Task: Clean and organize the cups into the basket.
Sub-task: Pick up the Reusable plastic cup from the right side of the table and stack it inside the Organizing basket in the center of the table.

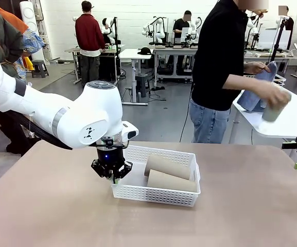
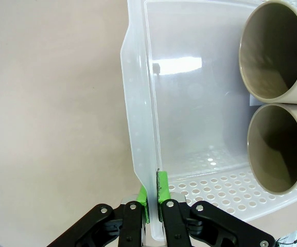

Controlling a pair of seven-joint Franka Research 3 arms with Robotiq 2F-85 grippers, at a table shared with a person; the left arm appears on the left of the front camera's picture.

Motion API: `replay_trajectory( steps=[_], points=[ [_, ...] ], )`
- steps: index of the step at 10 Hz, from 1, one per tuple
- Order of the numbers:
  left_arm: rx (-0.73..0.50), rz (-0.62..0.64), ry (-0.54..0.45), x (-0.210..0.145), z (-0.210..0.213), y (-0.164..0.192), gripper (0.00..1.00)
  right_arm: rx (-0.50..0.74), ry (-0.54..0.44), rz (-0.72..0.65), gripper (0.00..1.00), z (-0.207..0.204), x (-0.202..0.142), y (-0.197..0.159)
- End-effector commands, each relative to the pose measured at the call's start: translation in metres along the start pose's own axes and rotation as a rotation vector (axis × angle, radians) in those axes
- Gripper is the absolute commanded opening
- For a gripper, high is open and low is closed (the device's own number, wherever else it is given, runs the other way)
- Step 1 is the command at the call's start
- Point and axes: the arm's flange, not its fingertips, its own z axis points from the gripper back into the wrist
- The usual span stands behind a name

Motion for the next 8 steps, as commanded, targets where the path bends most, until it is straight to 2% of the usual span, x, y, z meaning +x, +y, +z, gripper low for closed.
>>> replay_trajectory(
  steps=[1,8],
  points=[
    [-0.006,-0.006,-0.015,0.0004,0.0025,-0.0008,0.00,-0.002,-0.002,0.000,1.00,-0.0020,0.0033,0.0056],
    [-0.006,-0.006,-0.015,0.0004,0.0025,-0.0008,0.00,-0.002,-0.002,0.000,1.00,-0.0020,0.0033,0.0056]
  ],
)
